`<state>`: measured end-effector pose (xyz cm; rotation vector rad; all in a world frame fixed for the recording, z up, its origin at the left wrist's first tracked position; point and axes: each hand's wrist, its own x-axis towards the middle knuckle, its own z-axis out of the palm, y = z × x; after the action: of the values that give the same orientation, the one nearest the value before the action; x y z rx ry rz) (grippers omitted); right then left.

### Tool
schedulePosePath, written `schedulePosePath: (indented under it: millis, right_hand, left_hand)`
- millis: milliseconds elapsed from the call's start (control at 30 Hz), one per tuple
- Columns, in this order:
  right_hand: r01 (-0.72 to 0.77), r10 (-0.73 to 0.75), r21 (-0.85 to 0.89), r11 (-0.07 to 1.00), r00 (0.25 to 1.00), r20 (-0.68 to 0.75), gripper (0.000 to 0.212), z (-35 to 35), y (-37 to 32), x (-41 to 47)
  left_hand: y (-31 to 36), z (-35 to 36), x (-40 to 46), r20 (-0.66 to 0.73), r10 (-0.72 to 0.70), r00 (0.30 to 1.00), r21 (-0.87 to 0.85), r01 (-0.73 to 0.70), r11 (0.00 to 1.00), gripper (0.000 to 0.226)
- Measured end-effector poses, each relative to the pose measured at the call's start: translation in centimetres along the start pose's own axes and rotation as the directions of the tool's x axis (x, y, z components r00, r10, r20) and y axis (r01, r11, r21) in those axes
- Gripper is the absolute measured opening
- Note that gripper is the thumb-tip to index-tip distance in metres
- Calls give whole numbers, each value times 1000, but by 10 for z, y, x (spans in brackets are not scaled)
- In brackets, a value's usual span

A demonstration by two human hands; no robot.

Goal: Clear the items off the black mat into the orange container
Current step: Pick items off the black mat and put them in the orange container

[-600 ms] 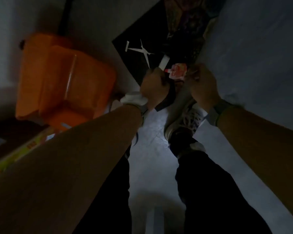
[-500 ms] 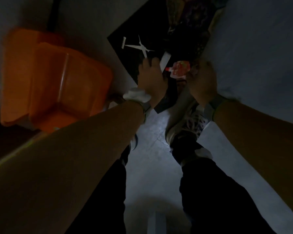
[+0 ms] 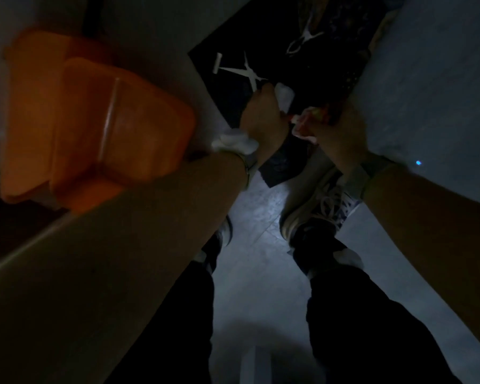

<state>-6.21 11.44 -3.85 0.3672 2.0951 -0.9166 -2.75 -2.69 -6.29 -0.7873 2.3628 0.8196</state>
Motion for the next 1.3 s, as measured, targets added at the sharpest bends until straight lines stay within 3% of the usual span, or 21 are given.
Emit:
schedulePosePath:
  millis: [100, 200, 333, 433, 500, 600, 700, 833, 900, 1000, 1100, 1200, 1300]
  right_hand:
    - [41, -35, 40, 998, 990, -135, 43, -6, -31, -39]
    - [127, -113, 67, 990, 976, -189, 50, 1, -62, -67]
    - [220, -219, 25, 975, 975, -27, 43, 52, -127, -92]
    - [182, -190, 63, 981, 968, 164, 41, 108, -155, -97]
    - [205, -190, -44, 978, 954, 233, 45, 155, -167, -95]
    - [286, -233, -191, 939, 937, 259, 47, 192, -172, -88]
    - [327, -241, -276, 904, 922, 303, 47, 231, -168, -80]
    - [423, -279, -421, 803, 890, 361, 37, 254, -159, -67]
    - [494, -341, -453, 742, 860, 379, 31, 251, -158, -73]
    - [521, -423, -464, 716, 853, 304, 26, 227, -156, -86]
    - [475, -440, -463, 748, 878, 189, 23, 182, -150, -87]
    - [434, -406, -504, 747, 897, 172, 21, 140, -129, -73]
    - [388, -363, -599, 700, 916, 170, 22, 97, -101, -40]
  left_hand:
    - [-12, -51, -43, 2, 16, 1000, -259, -14, 966, 52]
    - [-25, -87, -76, -124, -30, 992, -362, -17, 932, 61]
    - [-68, -143, -98, -247, -190, 950, -478, 51, 877, 51]
    - [-112, -166, -106, -365, -331, 870, -479, 129, 868, 41]
    - [-151, -173, -103, -322, -450, 833, -550, 222, 805, 45]
    - [-188, -167, -100, -207, -490, 847, -579, 297, 759, 57]
    - [-227, -155, -95, -95, -445, 891, -601, 305, 739, 63]
    - [-247, -143, -81, -33, -454, 891, -588, 350, 729, 67]
    - [-241, -142, -81, -116, -434, 893, -497, 326, 804, 63]
    - [-220, -150, -82, -245, -400, 883, -497, 240, 834, 48]
    - [-185, -157, -80, -294, -164, 942, -381, 42, 924, 33]
    - [-147, -144, -80, -275, 85, 958, -281, -164, 946, 27]
    - [-110, -120, -65, -199, 168, 965, -254, -216, 943, 24]
